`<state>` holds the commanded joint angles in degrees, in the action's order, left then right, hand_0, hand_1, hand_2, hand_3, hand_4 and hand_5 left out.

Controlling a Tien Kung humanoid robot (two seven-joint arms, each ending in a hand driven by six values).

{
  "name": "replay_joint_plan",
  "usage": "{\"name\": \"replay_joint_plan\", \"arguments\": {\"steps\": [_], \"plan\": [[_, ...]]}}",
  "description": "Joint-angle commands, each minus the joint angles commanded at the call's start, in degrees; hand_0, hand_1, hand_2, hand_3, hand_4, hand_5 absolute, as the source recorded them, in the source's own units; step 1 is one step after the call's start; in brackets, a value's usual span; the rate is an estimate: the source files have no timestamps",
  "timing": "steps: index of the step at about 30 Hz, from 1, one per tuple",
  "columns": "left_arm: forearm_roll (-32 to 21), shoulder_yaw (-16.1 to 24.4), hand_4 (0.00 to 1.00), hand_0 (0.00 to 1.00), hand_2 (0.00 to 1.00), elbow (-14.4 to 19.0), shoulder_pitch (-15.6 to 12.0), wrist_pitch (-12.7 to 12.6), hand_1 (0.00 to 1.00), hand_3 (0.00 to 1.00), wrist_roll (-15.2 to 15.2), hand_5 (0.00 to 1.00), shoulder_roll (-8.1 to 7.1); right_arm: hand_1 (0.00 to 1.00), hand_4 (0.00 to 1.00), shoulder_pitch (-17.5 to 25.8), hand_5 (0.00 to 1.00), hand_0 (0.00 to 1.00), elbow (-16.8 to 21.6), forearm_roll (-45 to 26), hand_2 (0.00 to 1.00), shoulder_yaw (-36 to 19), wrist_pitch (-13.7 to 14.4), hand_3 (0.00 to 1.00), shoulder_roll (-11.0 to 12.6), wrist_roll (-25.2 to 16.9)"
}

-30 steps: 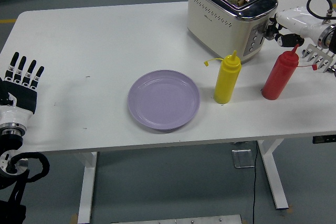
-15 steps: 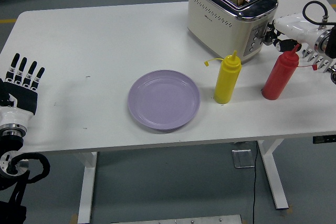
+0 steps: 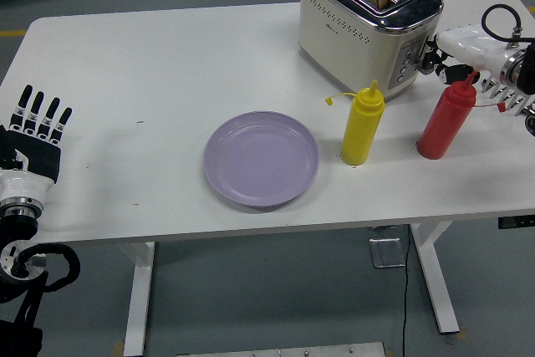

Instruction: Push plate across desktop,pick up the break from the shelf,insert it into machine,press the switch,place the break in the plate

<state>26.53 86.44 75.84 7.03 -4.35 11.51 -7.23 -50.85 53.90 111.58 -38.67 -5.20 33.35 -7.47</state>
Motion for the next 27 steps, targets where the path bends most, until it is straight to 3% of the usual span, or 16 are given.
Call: {"name": "replay_joint_plan", "arguments": {"steps": [1,6,7,12,13,18,19,27], "plan": [[-0.01,0.03,0.676,0.849,0.967,0.01,0.04,0.00,0.891,0.881,0.01,0.998,-0.01,0.607,0.113,0.08,0.124,0.569,0.24,0.08,0.635,-0.99,-0.30,0.560,0.14,0.04],[-0.05,0.18,0.676,0.849,0.967,0.02,0.07,-0.03,0.891,0.881,0.08,0.998,-0.04,0.607,0.113,0.50,0.124,0.569,1.36,-0.15,0.635,-5.43,-2.45,0.560,0.93,0.79],[-0.06,0.20,0.676,0.849,0.967,0.02,0.07,-0.03,0.891,0.881,0.09,0.998,-0.04,0.690,0.466,0.56,0.256,0.686,1.50,-0.21,0.732,-6.03,-2.81,0.718,1.03,0.98],[-0.03,0.31,0.676,0.849,0.967,0.04,0.09,-0.04,0.891,0.881,0.07,0.998,-0.09,0.690,0.466,0.94,0.256,0.686,2.35,-0.71,0.732,-11.23,-5.29,0.718,1.44,3.87],[-0.03,0.32,0.676,0.849,0.966,0.04,0.09,-0.04,0.891,0.881,0.07,0.998,-0.09,0.804,0.676,0.95,0.400,0.825,2.38,-0.76,0.880,-12.02,-5.38,0.929,1.42,4.25],[-0.02,0.27,0.676,0.849,0.966,0.03,0.12,-0.06,0.891,0.881,0.04,0.998,-0.10,0.804,0.676,0.51,0.400,0.825,2.00,-2.59,0.880,-16.35,-4.95,0.929,0.88,6.40],[-0.03,0.25,0.676,0.849,0.966,0.02,0.13,-0.08,0.891,0.881,0.04,0.998,-0.10,0.845,0.722,0.32,0.434,0.869,1.92,-3.48,0.931,-16.93,-4.59,0.970,0.75,6.76],[-0.04,0.19,0.675,0.849,0.967,0.00,0.19,-0.15,0.891,0.880,0.04,0.998,-0.17,0.851,0.763,-2.48,0.461,0.877,1.51,-13.46,0.921,-17.17,-2.01,0.976,-1.41,9.05]]}}
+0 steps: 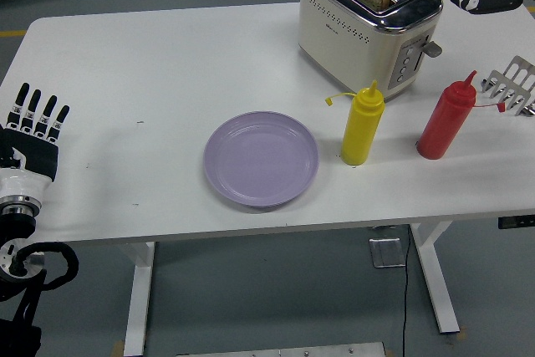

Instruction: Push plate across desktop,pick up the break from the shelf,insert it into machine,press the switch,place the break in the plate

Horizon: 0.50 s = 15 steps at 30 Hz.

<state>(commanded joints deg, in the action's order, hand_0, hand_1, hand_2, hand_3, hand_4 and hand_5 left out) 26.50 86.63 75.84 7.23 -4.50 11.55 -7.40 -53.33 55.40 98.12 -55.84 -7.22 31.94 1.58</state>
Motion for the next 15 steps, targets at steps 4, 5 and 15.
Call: {"name": "replay_joint_plan", "arguments": {"steps": [4,5,15], "plan": [[-0.02,-0.11,0.675,0.849,0.966,0.00,0.05,0.01,0.891,0.880,-0.01,0.998,-0.04,0.844,0.772,-2.88,0.468,0.872,-0.41,-6.06,0.890,1.45,0.26,0.957,-2.34,1.54],[-0.03,-0.13,0.675,0.849,0.966,-0.01,0.05,0.01,0.891,0.880,-0.01,0.998,-0.04,0.844,0.772,-3.74,0.468,0.872,-0.66,-7.58,0.890,1.87,0.20,0.957,-3.07,2.05],[-0.24,0.14,0.675,0.849,0.966,0.07,-0.23,0.05,0.891,0.880,0.03,0.998,-0.15,0.839,0.772,-10.78,0.468,0.871,-6.68,-16.02,0.874,6.12,-0.12,0.923,-10.97,5.50]]}}
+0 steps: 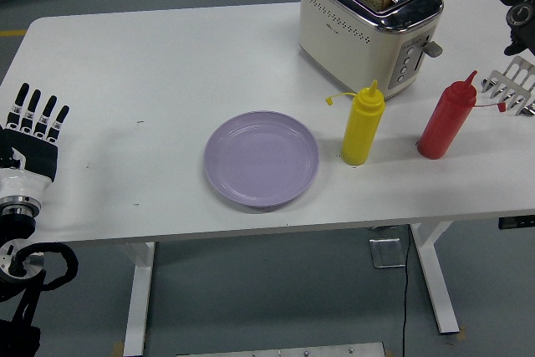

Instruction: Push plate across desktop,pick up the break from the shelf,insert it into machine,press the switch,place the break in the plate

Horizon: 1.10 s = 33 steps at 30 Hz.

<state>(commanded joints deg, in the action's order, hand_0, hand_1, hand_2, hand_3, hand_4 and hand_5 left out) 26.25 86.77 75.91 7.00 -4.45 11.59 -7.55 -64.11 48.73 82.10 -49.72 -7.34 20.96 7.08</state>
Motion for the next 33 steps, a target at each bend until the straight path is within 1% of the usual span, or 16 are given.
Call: {"name": "replay_joint_plan", "arguments": {"steps": [2,5,7,10,15,18,19,24,25,30,31,33], "plan": [[-0.05,0.20,0.675,0.849,0.966,0.00,-0.13,-0.01,0.890,0.879,0.00,0.998,-0.01,0.829,0.784,-1.21,0.484,0.862,-2.18,1.81,0.858,0.80,0.19,0.909,-2.05,0.84],[-0.11,0.37,0.675,0.849,0.966,-0.01,-0.19,-0.02,0.890,0.879,0.01,0.998,-0.02,0.829,0.784,-2.40,0.484,0.862,-4.78,4.26,0.858,1.63,0.85,0.909,-4.12,1.71],[-0.14,0.41,0.676,0.849,0.966,-0.01,-0.20,-0.02,0.890,0.879,0.01,0.998,-0.07,0.822,0.790,-3.33,0.486,0.854,-7.19,6.39,0.848,2.32,1.40,0.910,-5.70,2.40],[-0.18,0.38,0.676,0.849,0.966,-0.03,-0.20,-0.03,0.890,0.879,0.01,0.998,-0.09,0.822,0.790,-4.12,0.486,0.854,-9.51,8.61,0.848,2.93,1.96,0.910,-7.16,3.02],[-0.21,0.19,0.675,0.850,0.966,-0.08,-0.16,-0.03,0.890,0.879,0.01,0.998,-0.08,0.824,0.806,-5.42,0.472,0.841,-13.55,13.31,0.840,3.64,4.14,0.903,-9.60,3.65],[-0.20,0.08,0.675,0.850,0.966,-0.11,-0.13,-0.03,0.890,0.879,0.01,0.998,-0.09,0.824,0.806,-6.19,0.472,0.841,-16.07,14.91,0.840,3.88,4.94,0.903,-10.86,4.10],[-0.20,0.05,0.675,0.850,0.965,-0.12,-0.12,-0.03,0.890,0.878,0.00,0.998,-0.10,0.787,0.806,-6.48,0.463,0.776,-16.97,15.07,0.793,4.05,5.09,0.884,-11.29,4.25],[-0.20,-0.07,0.675,0.850,0.965,-0.17,-0.08,-0.04,0.890,0.878,0.00,0.998,-0.13,0.787,0.806,-7.59,0.463,0.776,-20.09,15.38,0.793,5.03,5.26,0.884,-12.91,4.85],[-0.20,-0.10,0.676,0.850,0.964,-0.17,-0.06,-0.03,0.889,0.878,0.00,0.998,-0.14,0.681,0.802,-7.84,0.466,0.638,-20.62,15.45,0.686,5.26,5.25,0.818,-13.21,4.98],[-0.17,-0.31,0.676,0.850,0.964,-0.21,0.24,-0.04,0.889,0.878,-0.01,0.998,-0.13,0.681,0.802,-9.44,0.466,0.638,-23.33,15.81,0.686,6.40,5.52,0.818,-14.76,5.70],[-0.17,-0.35,0.676,0.849,0.964,-0.22,0.29,-0.04,0.889,0.878,-0.01,0.998,-0.13,0.598,0.799,-9.68,0.439,0.533,-23.74,15.86,0.617,6.55,5.58,0.759,-14.98,5.82],[-0.18,-0.45,0.676,0.849,0.964,-0.25,0.46,-0.03,0.889,0.878,-0.01,0.998,-0.11,0.598,0.799,-10.27,0.439,0.533,-24.77,16.15,0.617,6.85,5.96,0.759,-15.49,6.16]]}}
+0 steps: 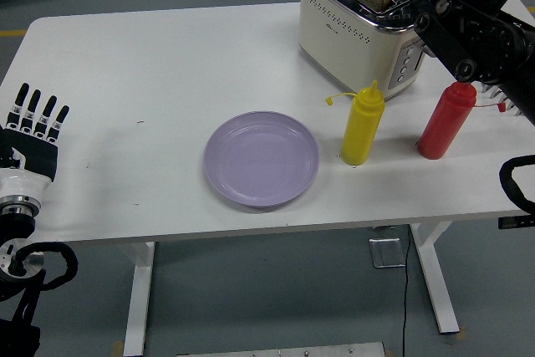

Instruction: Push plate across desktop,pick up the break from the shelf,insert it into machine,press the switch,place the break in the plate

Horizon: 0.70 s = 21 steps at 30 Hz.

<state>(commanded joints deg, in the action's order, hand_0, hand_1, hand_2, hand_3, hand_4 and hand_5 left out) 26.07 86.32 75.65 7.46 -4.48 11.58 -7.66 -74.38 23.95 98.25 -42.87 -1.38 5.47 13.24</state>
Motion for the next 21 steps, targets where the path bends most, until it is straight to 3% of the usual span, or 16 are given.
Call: {"name": "replay_joint_plan", "arguments": {"steps": [3,4,15,16,21], "plan": [[-0.01,0.00,0.676,0.849,0.964,-0.03,0.17,0.00,0.889,0.878,0.01,0.998,-0.01,0.598,0.799,-0.63,0.439,0.533,-1.18,0.50,0.617,0.37,0.55,0.759,-0.66,0.42],[-0.01,0.05,0.677,0.849,0.964,-0.05,0.22,-0.01,0.888,0.878,0.02,0.998,0.01,0.529,0.802,-0.80,0.401,0.439,-1.47,0.61,0.558,0.64,0.64,0.722,-0.84,0.58],[-0.01,0.33,0.677,0.849,0.964,-0.14,0.62,-0.06,0.889,0.878,0.06,0.998,0.08,0.510,0.800,-2.09,0.393,0.413,-5.00,0.55,0.542,4.02,1.44,0.711,-2.91,0.87],[-0.01,0.35,0.677,0.848,0.964,-0.15,0.64,-0.06,0.888,0.878,0.06,0.998,0.08,0.489,0.759,-2.14,0.330,0.391,-5.19,0.34,0.523,4.21,1.52,0.688,-3.06,0.74],[0.02,0.30,0.677,0.848,0.964,-0.18,0.79,-0.07,0.888,0.878,0.07,0.998,0.11,0.489,0.759,-2.31,0.330,0.391,-5.46,-0.75,0.523,5.06,2.12,0.688,-3.78,0.04]]}}
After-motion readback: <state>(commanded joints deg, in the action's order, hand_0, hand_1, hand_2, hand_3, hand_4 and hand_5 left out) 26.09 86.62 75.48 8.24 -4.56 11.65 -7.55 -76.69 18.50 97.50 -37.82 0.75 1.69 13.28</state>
